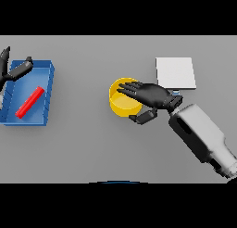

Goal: Pick up the red beaker and tilt it to pour out 1 green nut into yellow bowl. Pick up the yellow bowl and place it on the metallic measuring scale.

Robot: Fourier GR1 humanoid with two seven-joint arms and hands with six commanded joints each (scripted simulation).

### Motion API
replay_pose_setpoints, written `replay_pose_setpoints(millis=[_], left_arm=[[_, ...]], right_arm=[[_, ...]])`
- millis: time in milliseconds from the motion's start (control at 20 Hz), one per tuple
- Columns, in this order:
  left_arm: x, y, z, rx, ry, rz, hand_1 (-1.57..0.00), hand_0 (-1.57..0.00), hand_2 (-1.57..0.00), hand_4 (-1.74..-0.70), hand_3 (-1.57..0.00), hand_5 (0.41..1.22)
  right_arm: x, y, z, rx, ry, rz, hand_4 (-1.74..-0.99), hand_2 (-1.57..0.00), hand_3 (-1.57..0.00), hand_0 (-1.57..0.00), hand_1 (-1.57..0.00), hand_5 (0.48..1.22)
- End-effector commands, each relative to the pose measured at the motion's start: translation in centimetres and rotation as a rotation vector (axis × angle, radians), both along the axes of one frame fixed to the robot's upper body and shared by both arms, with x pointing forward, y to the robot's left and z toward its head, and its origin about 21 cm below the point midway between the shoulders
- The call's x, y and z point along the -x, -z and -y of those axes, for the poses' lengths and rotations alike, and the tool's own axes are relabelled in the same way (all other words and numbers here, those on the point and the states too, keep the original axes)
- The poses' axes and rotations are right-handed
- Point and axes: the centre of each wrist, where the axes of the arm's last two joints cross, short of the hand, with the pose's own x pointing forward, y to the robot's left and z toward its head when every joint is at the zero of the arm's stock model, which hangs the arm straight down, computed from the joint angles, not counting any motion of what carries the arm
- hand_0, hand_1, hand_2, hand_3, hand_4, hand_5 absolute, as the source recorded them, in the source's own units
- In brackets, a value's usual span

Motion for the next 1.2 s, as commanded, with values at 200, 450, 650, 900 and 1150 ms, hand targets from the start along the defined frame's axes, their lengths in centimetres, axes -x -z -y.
replay_pose_setpoints(millis=[200, 450, 650, 900, 1150], left_arm=[[0.1, 0.1, -0.1, -0.004, 0.02, 0.003, 0.0, 0.0, 0.0, -0.8, 0.0, 0.734], [0.1, -0.1, 0.1, -0.001, 0.015, -0.004, 0.0, 0.0, 0.0, -0.8, 0.0, 0.738], [0.0, -0.2, -0.7, -0.004, 0.01, 0.006, 0.0, 0.0, 0.0, -0.79, 0.0, 0.731], [-0.1, -0.4, -0.3, -0.003, 0.017, 0.012, 0.0, 0.0, 0.0, -0.79, 0.0, 0.722], [0.0, -0.6, 0.0, 0.006, 0.016, 0.02, 0.0, 0.0, 0.0, -0.8, 0.0, 0.728]], right_arm=[[-0.7, 0.8, -1.6, 0.072, -0.037, -0.053, -1.27, 0.0, 0.0, 0.0, 0.0, 0.678], [-1.6, 1.0, -1.8, 0.151, -0.038, -0.069, -1.303, 0.0, 0.0, 0.0, 0.0, 0.674], [-1.3, 1.2, -2.5, 0.197, -0.063, -0.081, -1.304, 0.0, 0.0, 0.0, 0.0, 0.713], [-1.3, 1.2, -3.2, 0.24, -0.065, -0.065, -1.387, -0.23, -0.25, -0.26, -0.24, 0.9], [-1.4, 1.3, -3.0, 0.267, -0.093, -0.13, -1.604, -1.09, -0.87, -1.14, -1.11, 1.116]])
